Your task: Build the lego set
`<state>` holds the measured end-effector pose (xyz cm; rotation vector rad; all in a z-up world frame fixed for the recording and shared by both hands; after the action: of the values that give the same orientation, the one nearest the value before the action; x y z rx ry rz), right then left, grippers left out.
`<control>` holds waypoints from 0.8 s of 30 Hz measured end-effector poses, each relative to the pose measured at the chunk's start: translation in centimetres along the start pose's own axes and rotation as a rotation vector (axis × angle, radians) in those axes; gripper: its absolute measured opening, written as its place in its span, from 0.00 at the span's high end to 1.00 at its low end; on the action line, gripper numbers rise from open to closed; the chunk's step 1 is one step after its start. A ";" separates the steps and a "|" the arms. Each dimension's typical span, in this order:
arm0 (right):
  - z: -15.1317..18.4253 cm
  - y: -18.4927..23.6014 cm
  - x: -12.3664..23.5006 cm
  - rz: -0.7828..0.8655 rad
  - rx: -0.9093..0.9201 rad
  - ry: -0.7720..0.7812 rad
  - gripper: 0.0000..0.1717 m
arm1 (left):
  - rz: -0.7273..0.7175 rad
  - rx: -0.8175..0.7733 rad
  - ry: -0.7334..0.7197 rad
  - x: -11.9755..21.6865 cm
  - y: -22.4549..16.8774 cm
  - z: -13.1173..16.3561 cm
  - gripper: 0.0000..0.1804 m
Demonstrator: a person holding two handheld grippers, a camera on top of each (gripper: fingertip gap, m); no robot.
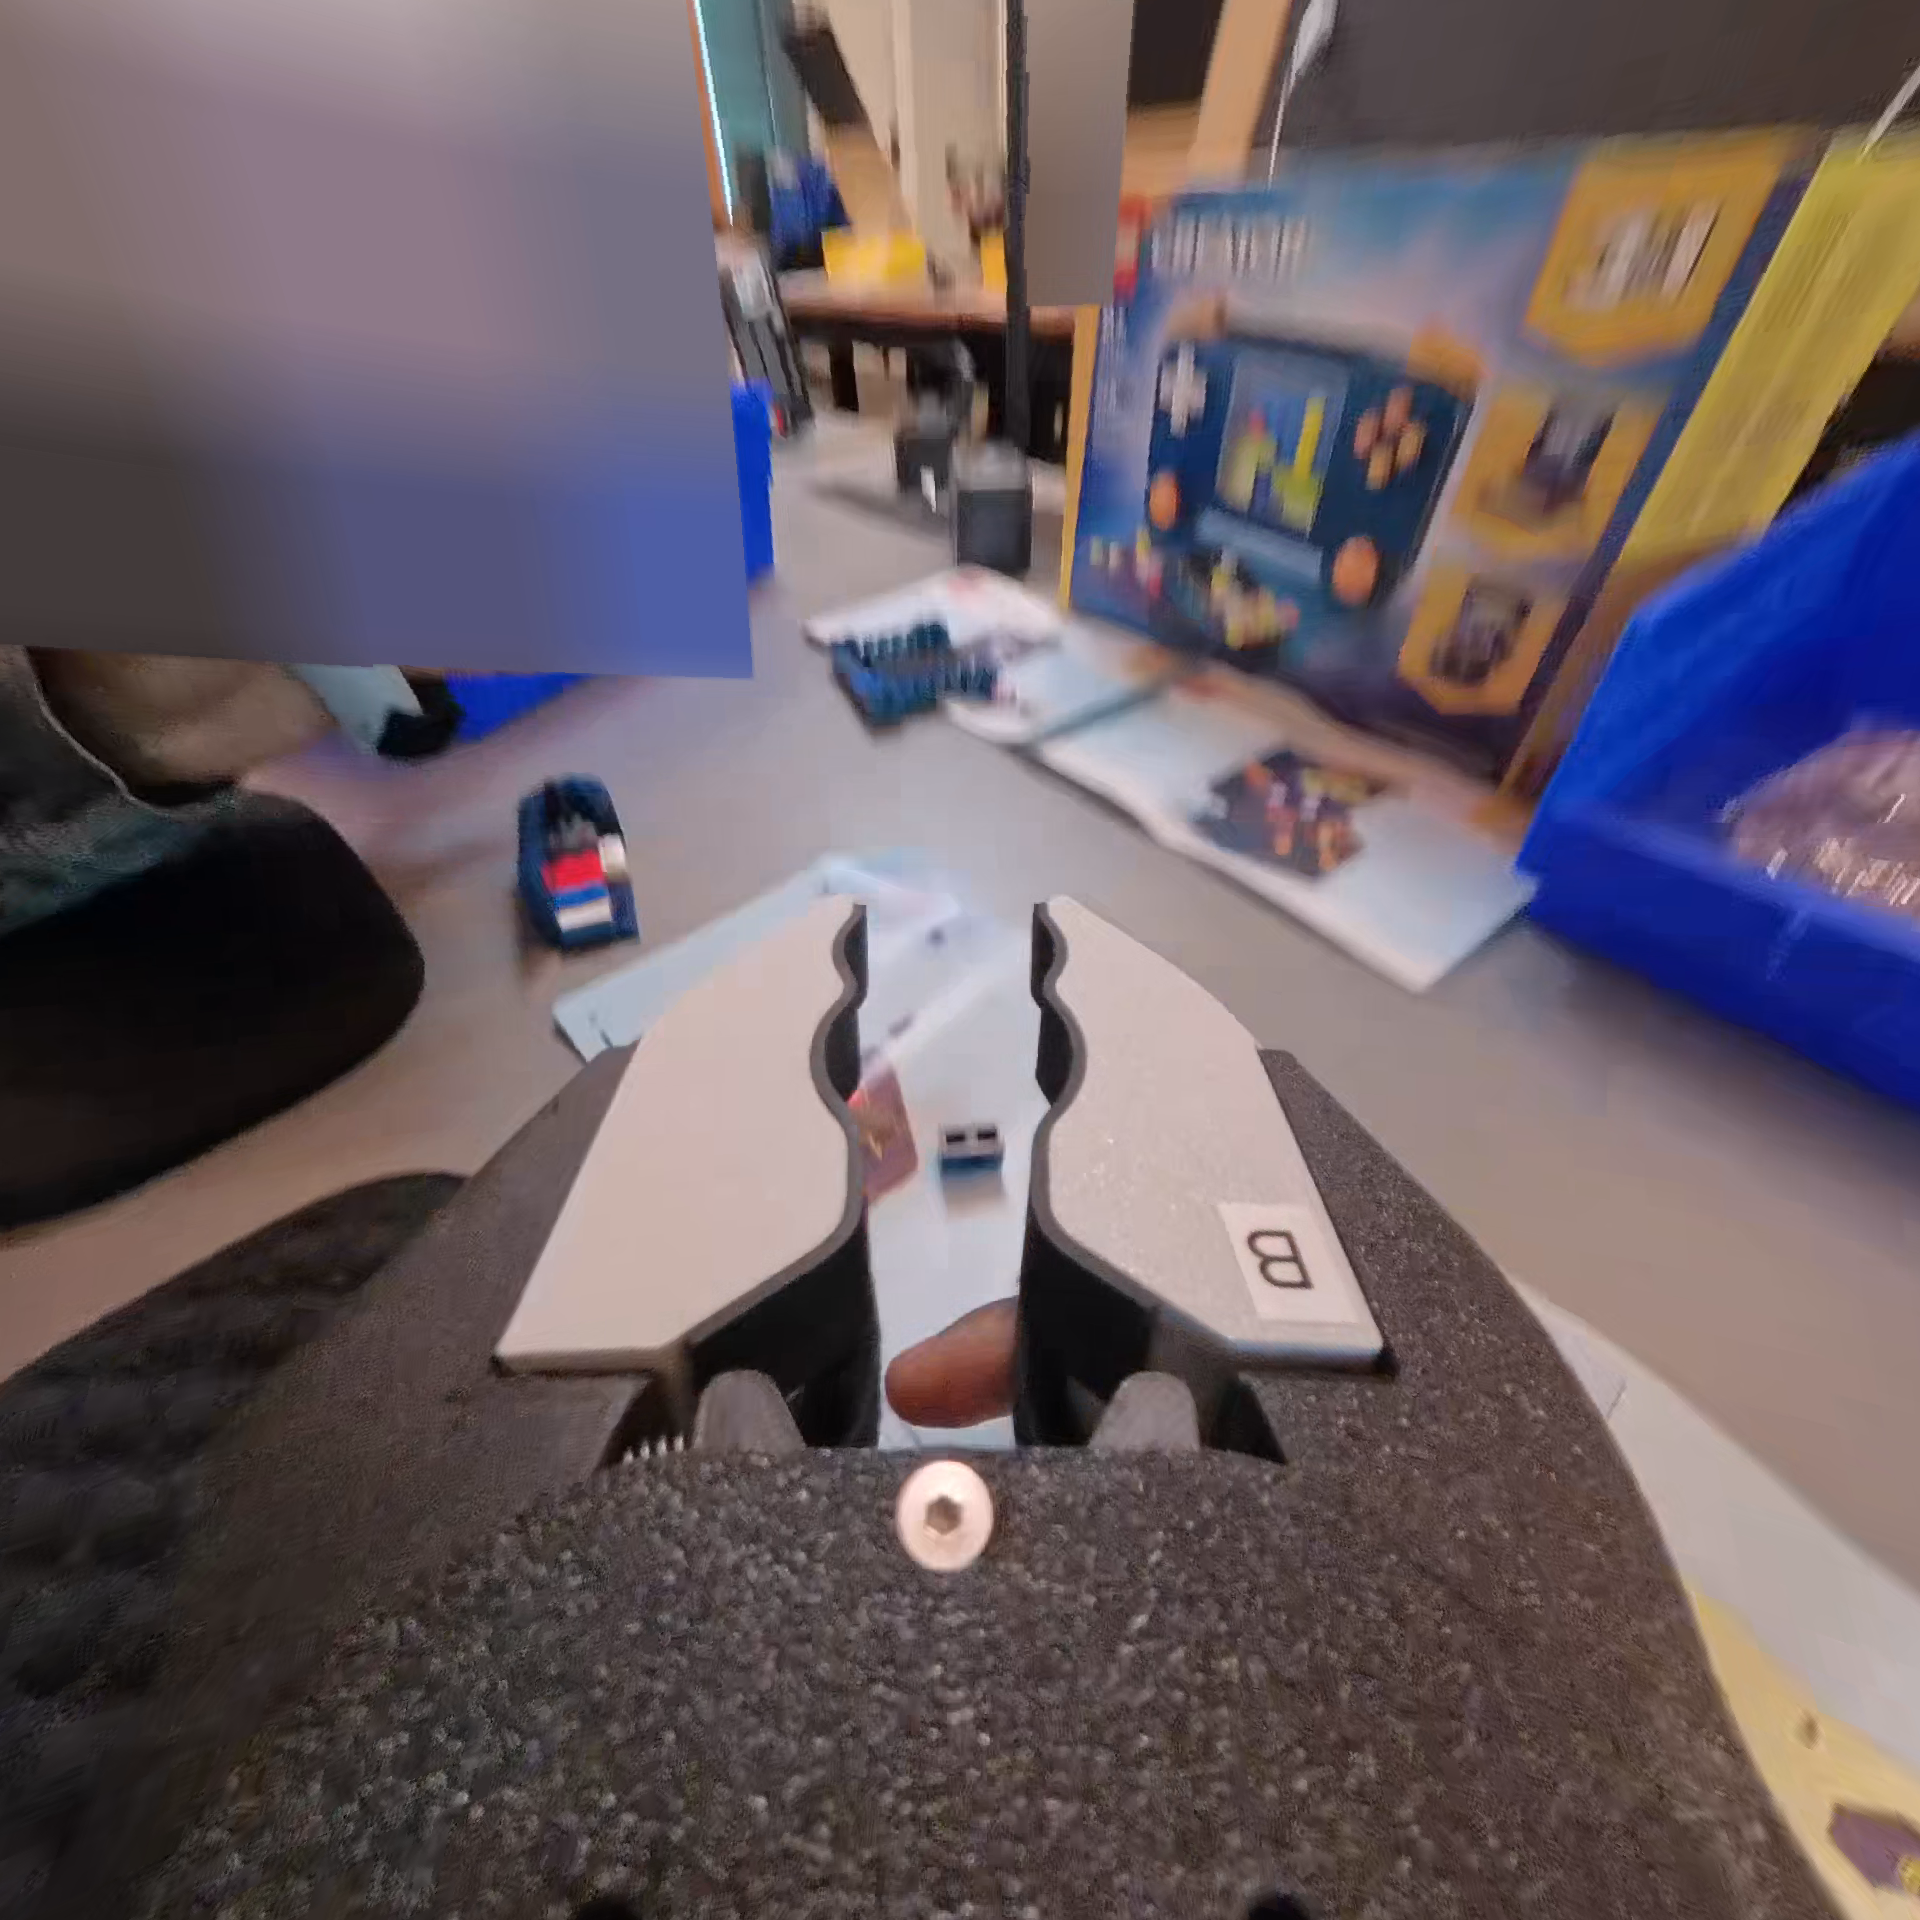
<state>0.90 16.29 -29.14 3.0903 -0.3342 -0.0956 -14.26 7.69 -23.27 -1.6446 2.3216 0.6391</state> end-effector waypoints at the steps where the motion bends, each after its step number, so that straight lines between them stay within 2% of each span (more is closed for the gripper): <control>1: 1.3 -0.3 -0.1 0.007 -0.025 0.071 0.83 | -0.003 -0.005 -0.011 0.0 0.0 -0.1 0.96; 6: 6.7 -0.4 -0.1 0.021 0.017 0.407 0.79 | 0.009 -0.017 0.001 -0.1 -0.3 0.0 0.91; 10: 7.7 -0.7 -0.1 0.039 0.024 0.480 0.82 | 0.027 -0.008 0.000 -0.3 -0.7 0.0 0.90; 12: 7.7 -0.8 -0.1 0.045 0.033 0.479 0.91 | 0.034 -0.001 0.004 -0.3 -0.8 0.1 0.89; 13: 7.4 -0.9 -0.1 0.055 0.049 0.457 0.91 | 0.026 0.035 0.001 -0.4 -0.7 -0.1 0.88; 14: 6.7 -1.2 -0.1 0.066 0.066 0.412 0.91 | 0.003 0.130 -0.023 -0.7 -0.6 -0.8 0.87; 16: 4.1 -1.2 -0.6 0.058 0.060 0.234 0.91 | 0.017 0.435 -0.134 -1.6 -1.4 -3.2 0.86; 18: -0.5 -0.1 -0.9 -0.011 -0.014 -0.062 0.91 | 0.079 0.784 -0.219 -2.3 -2.8 -5.0 0.84; 21: -7.2 2.9 0.4 -0.189 -0.087 -0.557 0.91 | 0.195 1.261 -0.193 -3.2 -5.6 -4.8 0.83; 22: -8.0 3.9 0.6 -0.238 -0.095 -0.627 0.91 | 0.209 1.396 -0.177 -3.4 -6.5 -4.2 0.83; 24: -7.5 6.2 0.0 -0.335 -0.067 -0.602 0.91 | 0.218 1.638 -0.143 -3.7 -8.0 -2.8 0.84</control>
<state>0.04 10.45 -21.37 2.9419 0.1814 -1.0235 -5.28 7.29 -21.00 -0.4950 1.7799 -0.9194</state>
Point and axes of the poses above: each gripper's, where its closed fingertips meet, x back along the fingers, z out of its underside, y = z × x across the jaws, the point moved 1 cm from there along x, back along the fingers, and after that the axes turned 14 degrees about -y, right-handed, at the moved point
